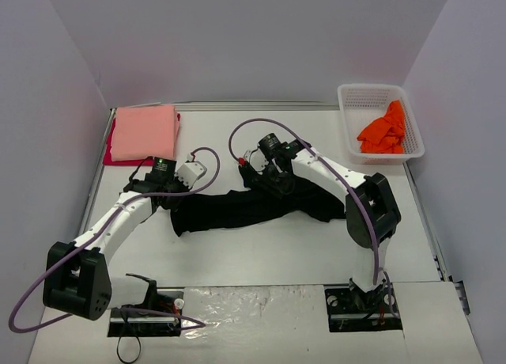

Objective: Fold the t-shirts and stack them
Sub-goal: Flatten out the tshirt

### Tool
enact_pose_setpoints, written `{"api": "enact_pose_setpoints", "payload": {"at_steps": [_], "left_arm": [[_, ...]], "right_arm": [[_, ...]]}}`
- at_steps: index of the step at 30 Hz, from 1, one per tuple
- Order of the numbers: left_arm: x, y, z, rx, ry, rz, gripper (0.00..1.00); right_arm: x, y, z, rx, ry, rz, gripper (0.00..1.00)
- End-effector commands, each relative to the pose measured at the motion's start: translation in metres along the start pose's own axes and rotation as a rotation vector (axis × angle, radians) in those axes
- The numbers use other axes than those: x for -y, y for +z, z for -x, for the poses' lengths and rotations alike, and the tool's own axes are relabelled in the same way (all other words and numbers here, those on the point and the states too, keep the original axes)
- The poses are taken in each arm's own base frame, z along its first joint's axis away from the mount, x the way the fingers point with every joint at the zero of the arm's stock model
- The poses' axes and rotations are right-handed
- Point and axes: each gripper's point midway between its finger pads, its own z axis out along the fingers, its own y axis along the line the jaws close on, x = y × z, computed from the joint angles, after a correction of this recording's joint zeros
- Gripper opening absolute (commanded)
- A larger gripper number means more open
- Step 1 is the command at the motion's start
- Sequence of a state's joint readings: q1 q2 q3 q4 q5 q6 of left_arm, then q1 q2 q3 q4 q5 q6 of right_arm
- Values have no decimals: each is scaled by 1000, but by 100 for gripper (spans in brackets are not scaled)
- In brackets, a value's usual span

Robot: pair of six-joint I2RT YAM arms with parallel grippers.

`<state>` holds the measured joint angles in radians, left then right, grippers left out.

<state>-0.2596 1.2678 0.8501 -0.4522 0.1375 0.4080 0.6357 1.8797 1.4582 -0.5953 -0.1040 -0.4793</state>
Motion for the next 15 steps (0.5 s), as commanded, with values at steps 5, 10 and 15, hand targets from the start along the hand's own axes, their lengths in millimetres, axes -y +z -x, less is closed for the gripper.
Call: {"api": "enact_pose_setpoints", "payload": {"at_steps": [5, 10, 15], "left_arm": [[-3, -2, -3, -6, -8, 10, 2], [-4, -1, -4, -9, -9, 12, 2], [-3, 0, -5, -8, -10, 3, 2]], "right_arm": [[15, -7, 12, 12, -6, -55, 43], [16, 1, 10, -6, -2, -47, 41], [8, 9, 2, -23, -10, -12, 36]]}}
